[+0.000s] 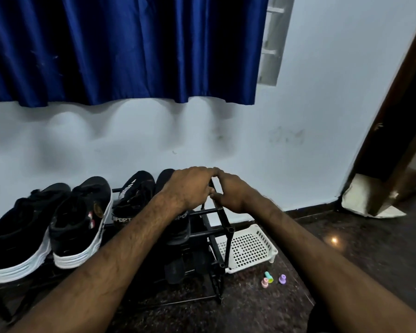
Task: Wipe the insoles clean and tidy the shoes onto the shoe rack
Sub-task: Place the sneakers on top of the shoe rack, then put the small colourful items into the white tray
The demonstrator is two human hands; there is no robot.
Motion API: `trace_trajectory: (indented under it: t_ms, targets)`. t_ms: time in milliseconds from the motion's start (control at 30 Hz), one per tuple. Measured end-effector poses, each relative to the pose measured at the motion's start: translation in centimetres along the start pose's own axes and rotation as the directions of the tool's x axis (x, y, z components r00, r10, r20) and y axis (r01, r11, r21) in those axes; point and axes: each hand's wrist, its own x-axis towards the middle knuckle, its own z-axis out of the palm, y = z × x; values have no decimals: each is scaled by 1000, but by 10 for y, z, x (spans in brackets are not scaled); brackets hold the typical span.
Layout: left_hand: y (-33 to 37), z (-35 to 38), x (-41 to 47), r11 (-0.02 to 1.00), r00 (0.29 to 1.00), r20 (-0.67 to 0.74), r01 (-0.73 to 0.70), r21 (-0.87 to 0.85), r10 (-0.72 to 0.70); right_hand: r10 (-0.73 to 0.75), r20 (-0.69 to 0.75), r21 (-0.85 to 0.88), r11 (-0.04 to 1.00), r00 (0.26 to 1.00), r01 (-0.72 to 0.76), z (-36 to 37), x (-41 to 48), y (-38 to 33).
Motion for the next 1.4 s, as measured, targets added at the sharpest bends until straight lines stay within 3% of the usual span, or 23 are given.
trace_trajectory:
  t_ms: [267,567,733,833,967,1167,1400]
  targets:
    - [46,23,41,994,995,16,-96,-42,97,76,-22,-114,990,997,-78,-26,-25,59]
    - [110,49,80,965,962,95,-260,35,256,176,25,-224,960,984,-166,-54,-66,135]
    - [131,73,97,973,972,44,-227,-35,229,217,62,-330,926,974,-185,-78,-69,168]
    - [141,118,108,971,963,129,-238,-12,237,260,110,-362,909,959,-205,-71,-67,199]
    - [140,209,110,984,948,265,-166,-60,176,320,182,-284,922,930,-262,-17,-89,251]
    - [128,377,54,981,870,491,68,-182,31,397,338,-99,917,853,-387,141,-140,352]
    - [119,464,54,981,891,455,87,-174,1,381,216,-62,924,899,-376,273,-114,403]
